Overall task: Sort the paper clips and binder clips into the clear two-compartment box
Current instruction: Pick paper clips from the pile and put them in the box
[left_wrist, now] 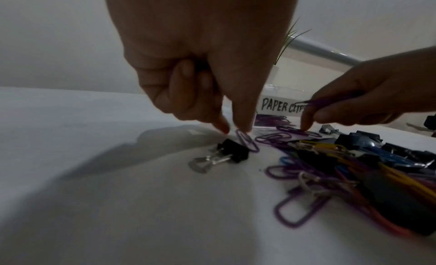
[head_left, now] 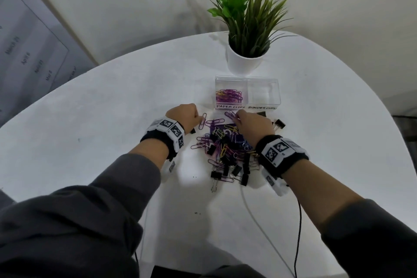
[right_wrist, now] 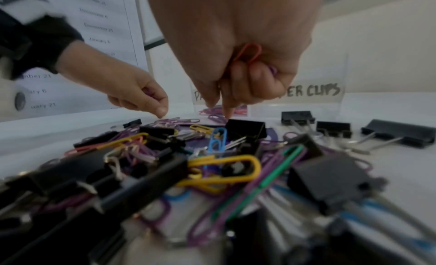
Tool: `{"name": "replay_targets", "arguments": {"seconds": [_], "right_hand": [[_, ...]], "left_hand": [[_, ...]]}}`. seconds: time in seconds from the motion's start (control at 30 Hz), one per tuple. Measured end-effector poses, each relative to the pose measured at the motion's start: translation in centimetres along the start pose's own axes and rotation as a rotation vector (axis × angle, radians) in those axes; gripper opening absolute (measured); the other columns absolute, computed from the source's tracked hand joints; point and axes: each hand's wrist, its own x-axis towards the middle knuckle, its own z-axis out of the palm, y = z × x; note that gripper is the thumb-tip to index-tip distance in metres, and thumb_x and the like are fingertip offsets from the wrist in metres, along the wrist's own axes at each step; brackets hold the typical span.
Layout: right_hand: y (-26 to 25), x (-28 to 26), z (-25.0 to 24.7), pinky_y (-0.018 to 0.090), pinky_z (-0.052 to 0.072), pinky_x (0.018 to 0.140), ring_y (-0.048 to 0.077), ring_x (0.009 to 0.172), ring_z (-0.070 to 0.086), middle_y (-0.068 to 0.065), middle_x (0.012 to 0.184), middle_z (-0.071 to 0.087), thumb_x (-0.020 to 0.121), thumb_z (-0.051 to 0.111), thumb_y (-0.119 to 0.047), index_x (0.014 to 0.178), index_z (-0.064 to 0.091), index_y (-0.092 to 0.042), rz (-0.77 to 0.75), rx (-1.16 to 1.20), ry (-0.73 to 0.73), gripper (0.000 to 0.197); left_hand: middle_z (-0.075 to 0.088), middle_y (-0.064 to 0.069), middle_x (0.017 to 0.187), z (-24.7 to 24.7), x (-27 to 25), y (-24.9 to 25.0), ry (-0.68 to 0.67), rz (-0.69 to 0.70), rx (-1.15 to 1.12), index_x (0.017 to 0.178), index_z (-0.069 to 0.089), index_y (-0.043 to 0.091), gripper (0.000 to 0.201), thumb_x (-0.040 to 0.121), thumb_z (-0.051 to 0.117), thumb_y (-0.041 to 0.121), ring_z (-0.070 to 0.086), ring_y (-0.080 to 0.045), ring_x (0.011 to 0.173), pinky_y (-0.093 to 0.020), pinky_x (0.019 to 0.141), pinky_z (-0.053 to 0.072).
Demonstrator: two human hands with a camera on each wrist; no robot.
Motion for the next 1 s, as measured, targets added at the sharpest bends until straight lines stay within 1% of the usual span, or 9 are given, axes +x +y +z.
{"name": "replay_targets", "arguments": {"seconds": [0.1,0.2,0.43,0.53,0.7,0.77,0.87,0.93,1.0], "right_hand": [[-0.7,0.8,0.6,0.033,0.045,0.062,0.03,0.085,0.068,0.01,0.099,0.069,0.1,0.036,-0.019,0.115,0.047,-0.006,0.021,-0.075,0.01,0.023],[-0.9,1.1,0.8,0.033,0.043,0.062,0.031,0.089,0.068,0.011,0.101,0.069,0.099,0.04,-0.02,0.123,0.042,-0.003,0.065,-0.086,-0.039,0.029],[-0.5,0.3,-0.7,0.036,0.045,0.068,0.032,0.093,0.065,0.014,0.105,0.067,0.099,0.039,-0.023,0.117,0.043,-0.004,-0.012,-0.039,-0.202,0.026],[-0.4,-0.6,-2.6,0.036,0.048,0.07,0.029,0.084,0.064,0.01,0.102,0.067,0.1,0.037,-0.027,0.115,0.044,-0.007,-0.082,0.005,-0.139,0.026],[-0.5,0.6,-7.2,0.032,0.043,0.065,0.026,0.074,0.056,0.01,0.099,0.063,0.098,0.042,-0.025,0.109,0.048,-0.007,-0.16,-0.019,0.093,0.022],[-1.2,2.1,-8.4,0.034,0.042,0.065,0.032,0.083,0.062,0.012,0.1,0.062,0.096,0.043,-0.018,0.109,0.05,-0.007,-0.146,-0.13,0.122,0.019],[-2.7,3.8,-8.8,0.035,0.041,0.067,0.033,0.093,0.064,0.013,0.097,0.06,0.094,0.039,-0.002,0.112,0.053,-0.002,-0.094,-0.305,0.015,0.023],[-3.5,4.6,-8.2,0.037,0.047,0.075,0.033,0.101,0.063,0.016,0.107,0.063,0.092,0.037,0.003,0.112,0.056,0.0,-0.098,-0.314,-0.045,0.027],[-3.9,5.2,-7.3,0.039,0.049,0.085,0.033,0.106,0.061,0.017,0.114,0.062,0.091,0.039,0.004,0.114,0.057,-0.001,-0.127,-0.24,-0.074,0.03]], "left_hand": [[0.057,-0.002,0.083,0.6,0.2,0.6,-0.024,-0.031,-0.002,0.071,0.051,0.02,0.029,0.091,0.055,0.04,0.055,-0.022,0.078,-0.025,0.064,0.039],[0.061,-0.001,0.079,0.9,0.5,1.1,-0.039,-0.023,-0.017,0.078,0.064,0.018,0.026,0.091,0.055,0.038,0.063,-0.024,0.079,-0.024,0.061,0.041],[0.059,-0.005,0.085,0.4,0.6,1.8,-0.12,0.017,-0.008,0.082,0.056,0.015,0.017,0.095,0.05,0.025,0.055,-0.024,0.077,-0.029,0.064,0.042],[0.061,-0.007,0.093,-0.4,0.1,1.3,-0.094,0.068,0.007,0.104,0.054,0.01,0.023,0.097,0.042,0.028,0.059,-0.026,0.084,-0.033,0.073,0.045],[0.049,-0.002,0.079,-2.2,0.0,-1.0,0.084,0.062,-0.107,0.085,0.038,0.014,0.012,0.095,0.04,0.021,0.048,-0.023,0.071,-0.03,0.067,0.036],[0.046,0.0,0.071,-2.8,0.1,-1.7,0.127,0.048,-0.137,0.095,0.041,0.013,0.005,0.096,0.038,0.017,0.047,-0.023,0.07,-0.028,0.066,0.033],[0.047,-0.001,0.065,-3.4,0.2,-1.9,0.171,0.06,-0.164,0.13,0.039,0.012,0.031,0.1,0.032,0.017,0.05,-0.026,0.069,-0.03,0.066,0.035],[0.059,-0.011,0.08,-3.7,0.1,-1.8,0.153,0.074,-0.167,0.137,0.037,0.014,0.037,0.101,0.03,0.018,0.059,-0.032,0.082,-0.034,0.073,0.041],[0.066,-0.014,0.106,-3.8,0.2,-1.7,0.126,0.091,-0.169,0.132,0.046,0.015,0.035,0.102,0.03,0.02,0.061,-0.031,0.099,-0.034,0.081,0.045]]}}
